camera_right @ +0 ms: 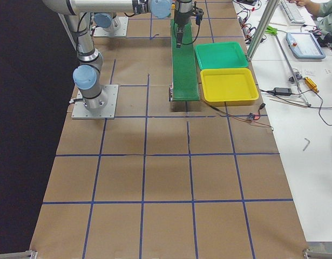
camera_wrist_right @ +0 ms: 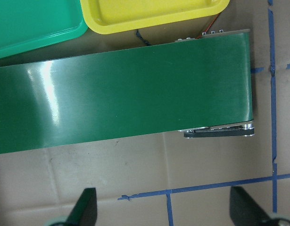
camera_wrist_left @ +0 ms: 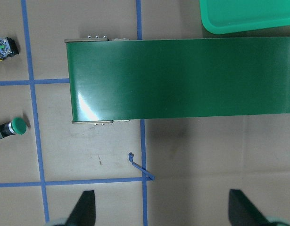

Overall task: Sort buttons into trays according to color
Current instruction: 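Move the left gripper down toward the cluster of buttons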

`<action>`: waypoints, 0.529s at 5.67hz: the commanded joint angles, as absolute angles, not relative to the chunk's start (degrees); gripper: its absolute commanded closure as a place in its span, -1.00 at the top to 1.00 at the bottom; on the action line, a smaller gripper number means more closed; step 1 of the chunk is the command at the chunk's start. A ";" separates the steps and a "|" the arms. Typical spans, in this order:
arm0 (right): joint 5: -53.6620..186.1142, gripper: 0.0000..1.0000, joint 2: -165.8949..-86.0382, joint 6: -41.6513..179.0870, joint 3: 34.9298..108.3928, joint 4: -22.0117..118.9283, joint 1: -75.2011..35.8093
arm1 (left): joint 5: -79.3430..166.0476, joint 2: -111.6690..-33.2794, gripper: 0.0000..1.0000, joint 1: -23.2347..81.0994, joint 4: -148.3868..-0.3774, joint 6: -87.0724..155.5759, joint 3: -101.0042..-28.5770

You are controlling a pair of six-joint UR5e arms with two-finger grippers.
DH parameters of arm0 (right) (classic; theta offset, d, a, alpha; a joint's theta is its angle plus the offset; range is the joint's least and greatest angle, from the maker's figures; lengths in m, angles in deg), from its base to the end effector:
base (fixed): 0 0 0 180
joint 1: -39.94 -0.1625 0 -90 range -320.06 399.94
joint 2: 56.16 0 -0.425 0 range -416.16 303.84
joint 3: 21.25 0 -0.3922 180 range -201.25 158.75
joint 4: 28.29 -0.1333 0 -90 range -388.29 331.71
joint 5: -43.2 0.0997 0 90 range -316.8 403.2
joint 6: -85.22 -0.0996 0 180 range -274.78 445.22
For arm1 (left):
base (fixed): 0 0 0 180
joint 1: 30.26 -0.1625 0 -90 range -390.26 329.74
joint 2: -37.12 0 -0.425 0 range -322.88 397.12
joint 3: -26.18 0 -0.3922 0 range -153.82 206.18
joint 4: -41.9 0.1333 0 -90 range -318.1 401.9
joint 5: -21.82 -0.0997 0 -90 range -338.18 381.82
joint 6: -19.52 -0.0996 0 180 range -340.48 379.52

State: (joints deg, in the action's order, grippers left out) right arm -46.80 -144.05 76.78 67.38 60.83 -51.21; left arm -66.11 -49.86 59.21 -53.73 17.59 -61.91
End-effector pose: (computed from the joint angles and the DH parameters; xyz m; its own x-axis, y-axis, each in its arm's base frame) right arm 0.1434 -0.5019 0.4798 -0.9919 0.1268 0.0041 0.1269 0.9915 0.0280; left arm -0.1326 -0.4681 0.5199 -0.9990 0.0240 0.0365 0.0244 0.9996 0.0110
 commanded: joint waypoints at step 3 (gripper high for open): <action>-46.80 1.00 -144.05 76.87 67.44 60.83 -51.21 | -66.42 -49.28 0.98 58.42 -54.60 14.10 -61.89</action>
